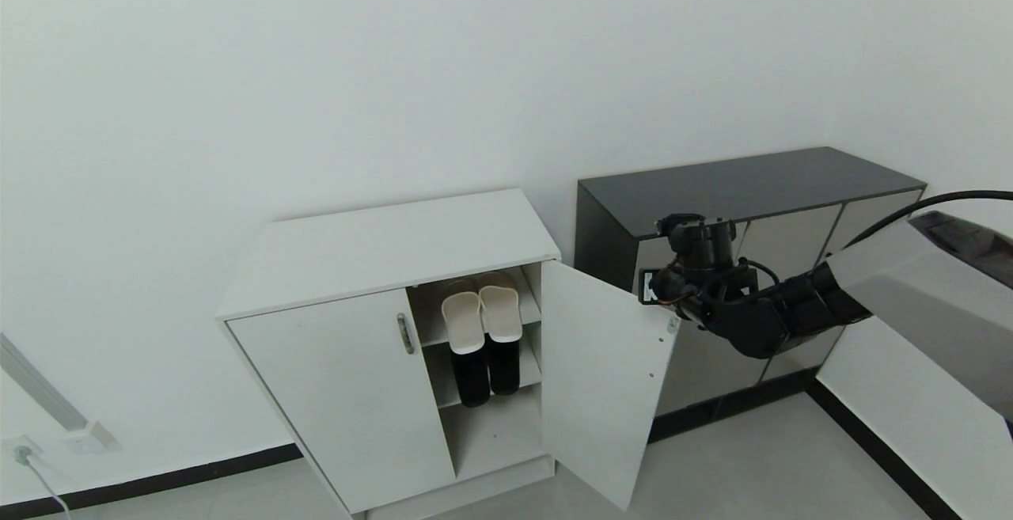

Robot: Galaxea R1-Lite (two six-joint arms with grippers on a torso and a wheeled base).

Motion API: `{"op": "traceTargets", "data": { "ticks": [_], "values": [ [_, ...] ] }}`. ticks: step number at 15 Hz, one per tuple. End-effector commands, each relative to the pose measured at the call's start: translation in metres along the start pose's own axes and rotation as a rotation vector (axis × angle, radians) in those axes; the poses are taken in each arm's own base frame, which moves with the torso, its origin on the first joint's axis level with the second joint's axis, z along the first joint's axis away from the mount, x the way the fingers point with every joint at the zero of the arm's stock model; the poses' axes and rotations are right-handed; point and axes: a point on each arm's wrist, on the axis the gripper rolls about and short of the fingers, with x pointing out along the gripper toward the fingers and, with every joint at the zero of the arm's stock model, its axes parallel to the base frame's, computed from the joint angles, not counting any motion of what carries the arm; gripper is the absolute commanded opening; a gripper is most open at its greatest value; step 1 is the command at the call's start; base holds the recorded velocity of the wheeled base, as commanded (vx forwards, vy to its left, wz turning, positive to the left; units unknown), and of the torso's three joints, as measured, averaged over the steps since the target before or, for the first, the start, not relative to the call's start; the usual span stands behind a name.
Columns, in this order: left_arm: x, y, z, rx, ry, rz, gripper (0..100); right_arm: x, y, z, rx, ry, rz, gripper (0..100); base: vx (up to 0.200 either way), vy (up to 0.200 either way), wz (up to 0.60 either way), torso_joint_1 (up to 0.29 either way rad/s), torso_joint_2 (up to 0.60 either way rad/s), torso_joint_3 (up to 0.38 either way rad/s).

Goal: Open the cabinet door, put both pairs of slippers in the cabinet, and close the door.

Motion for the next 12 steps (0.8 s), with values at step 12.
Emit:
{"op": "traceTargets", "data": {
  "ticks": [12],
  "values": [
    [0.0,0.0,0.0,0.0,0.001,0.0,0,0.03,-0.004,-0.03,-0.009,0.051,-0.026,0,0.0,0.0,0.0,0.0,0.0,0.0]
  ]
}}
